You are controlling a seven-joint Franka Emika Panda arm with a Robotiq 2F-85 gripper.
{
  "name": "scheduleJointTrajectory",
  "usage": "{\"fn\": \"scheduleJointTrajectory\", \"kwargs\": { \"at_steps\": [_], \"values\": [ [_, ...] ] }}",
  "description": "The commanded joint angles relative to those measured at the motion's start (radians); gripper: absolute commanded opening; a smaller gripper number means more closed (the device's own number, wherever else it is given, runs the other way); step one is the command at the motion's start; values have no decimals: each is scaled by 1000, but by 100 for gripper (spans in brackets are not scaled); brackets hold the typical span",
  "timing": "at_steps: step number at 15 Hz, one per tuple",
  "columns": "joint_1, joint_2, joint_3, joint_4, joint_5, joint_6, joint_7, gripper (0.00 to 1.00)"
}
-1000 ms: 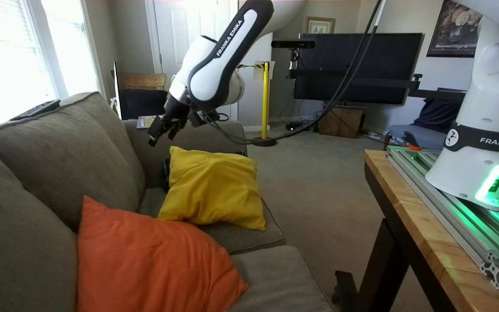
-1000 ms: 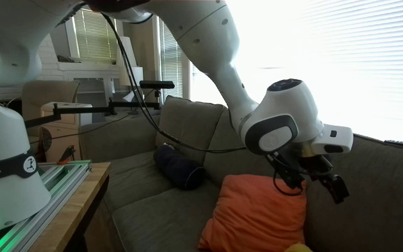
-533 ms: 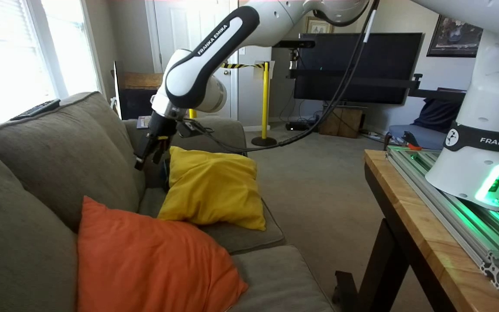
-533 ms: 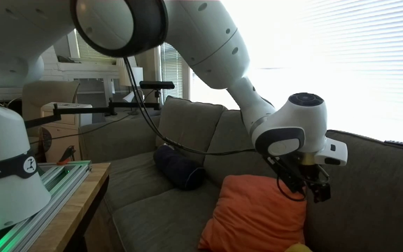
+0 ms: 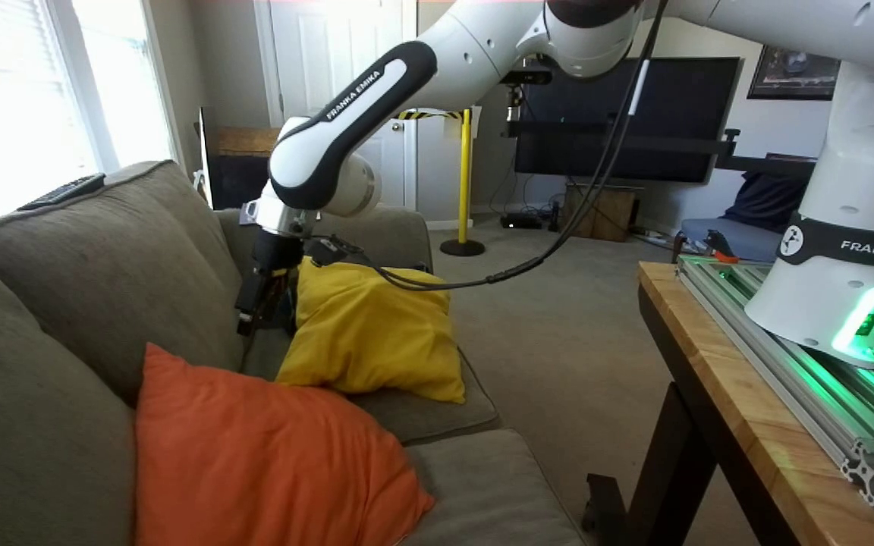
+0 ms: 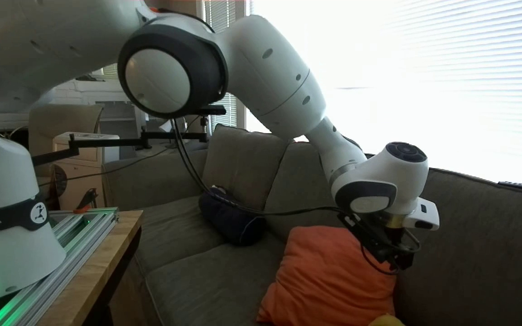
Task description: Move the yellow pillow to the right then move the orange one to the left.
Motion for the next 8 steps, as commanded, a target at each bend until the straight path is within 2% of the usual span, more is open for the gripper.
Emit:
{"fn": "scheduleJointTrajectory", "kwargs": {
  "at_steps": [1,4,5,8],
  "values": [
    [28,10,-26,23,37,-8,-31,100],
    [42,28,-30,52,35,-15,-39,100],
    [23,21,-26,30,42,20,-46,100],
    [17,83,4,83,44,69,-105,100]
  ]
}}
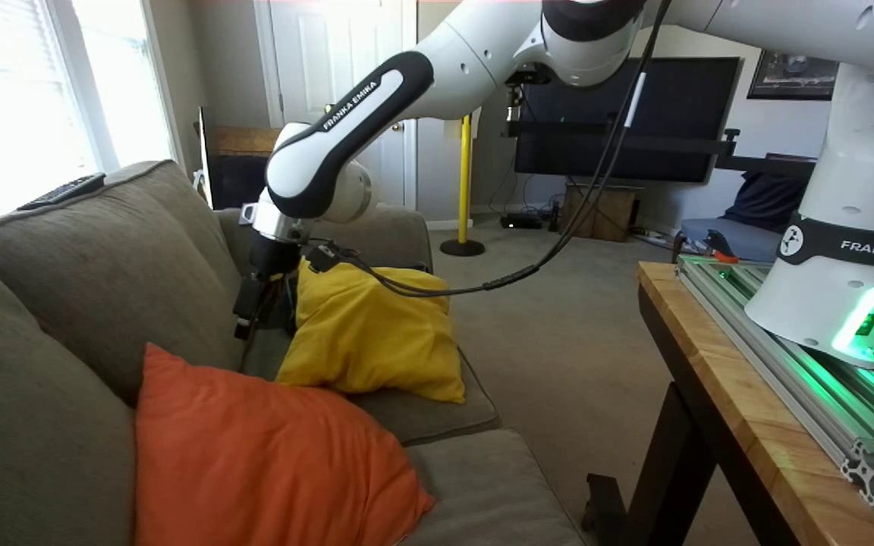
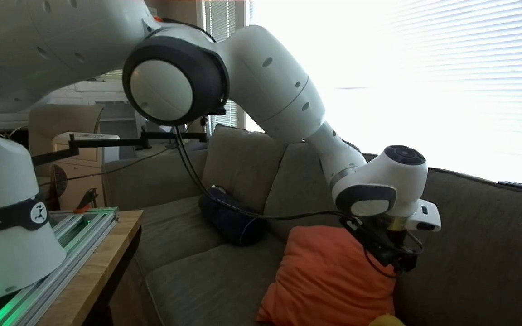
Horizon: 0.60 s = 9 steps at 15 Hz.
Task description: Move the yellow pillow to the right then move the orange one to the left.
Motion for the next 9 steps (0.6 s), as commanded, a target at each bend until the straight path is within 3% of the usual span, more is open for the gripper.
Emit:
{"fn": "scheduleJointTrajectory", "kwargs": {
  "at_steps": [1,5,9],
  "values": [
    [1,75,35,61,36,56,-96,100],
    [24,158,92,135,36,16,-160,100],
    [66,229,104,216,30,-23,-199,100]
  ]
}}
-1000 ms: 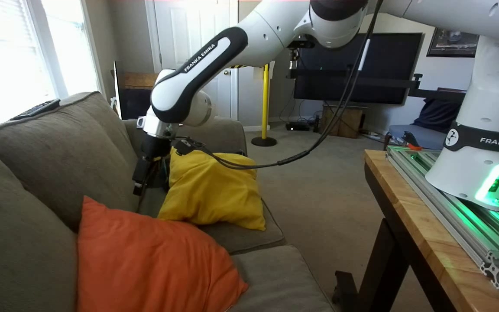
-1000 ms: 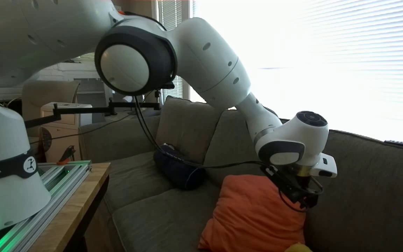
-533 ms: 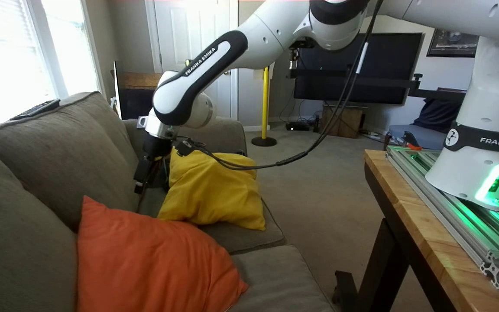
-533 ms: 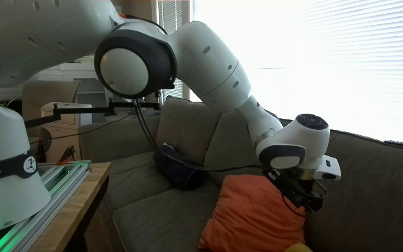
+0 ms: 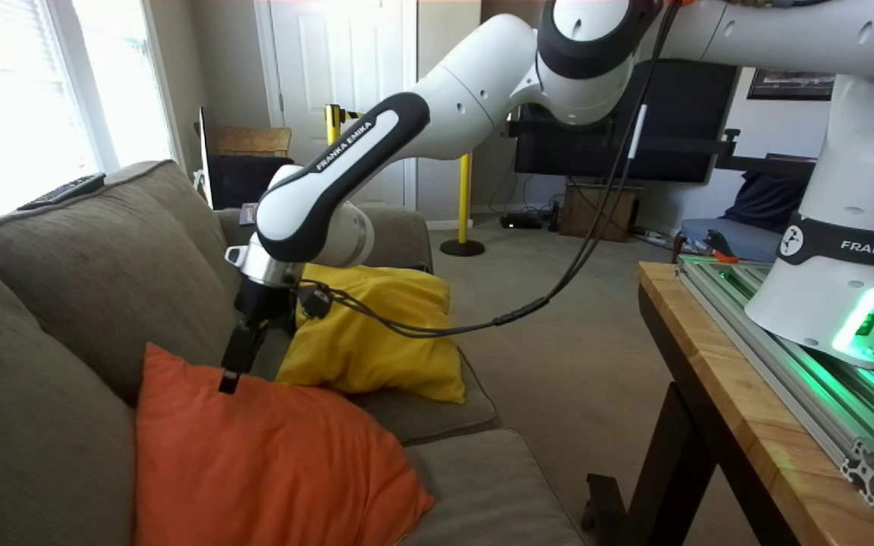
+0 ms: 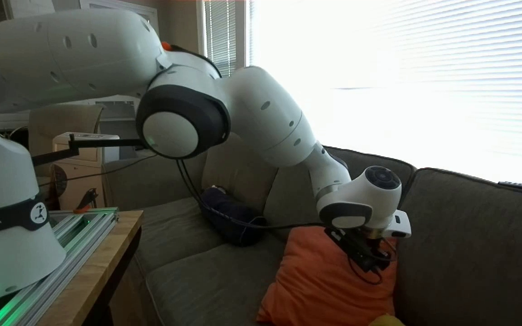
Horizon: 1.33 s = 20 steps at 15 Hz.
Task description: Move the yellow pillow to the right then move the orange one to the left.
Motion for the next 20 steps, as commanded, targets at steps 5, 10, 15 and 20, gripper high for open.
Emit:
{"fn": "scheduleJointTrajectory", "kwargs": {
  "at_steps": [5,10,15,20],
  "values": [
    [52,69,-18,88,42,-73,-83,66],
    [60,60,-31,96,40,-90,-84,31],
    [57,70,-18,120,47,-126,-97,0],
    [50,34,42,111,9,-246,-142,0]
  ]
}}
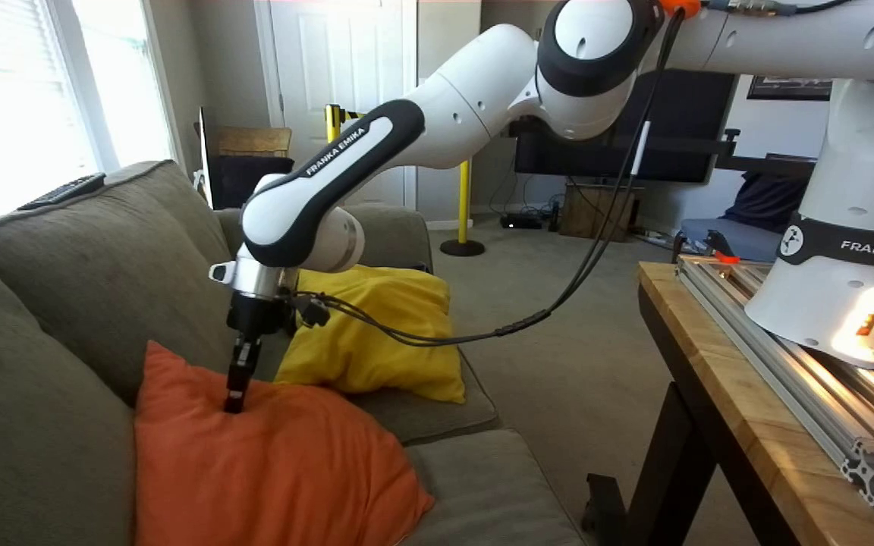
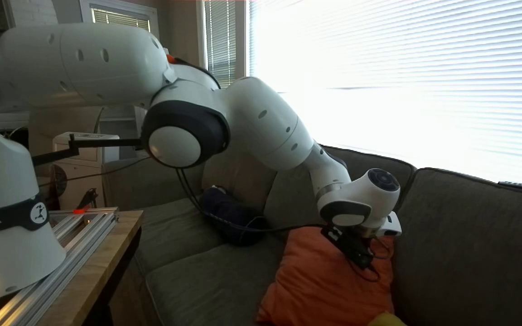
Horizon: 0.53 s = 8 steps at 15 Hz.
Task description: Move the yellow pillow to the right then move the orange one to the left.
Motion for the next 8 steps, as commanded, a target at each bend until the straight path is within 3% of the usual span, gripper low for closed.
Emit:
{"fn": "scheduleJointTrajectory", "kwargs": {
  "at_steps": [1,8],
  "values": [
    [4,-34,46,-11,-1,-100,-55,0],
    [7,-151,82,-105,-5,-230,-67,0]
  ]
}}
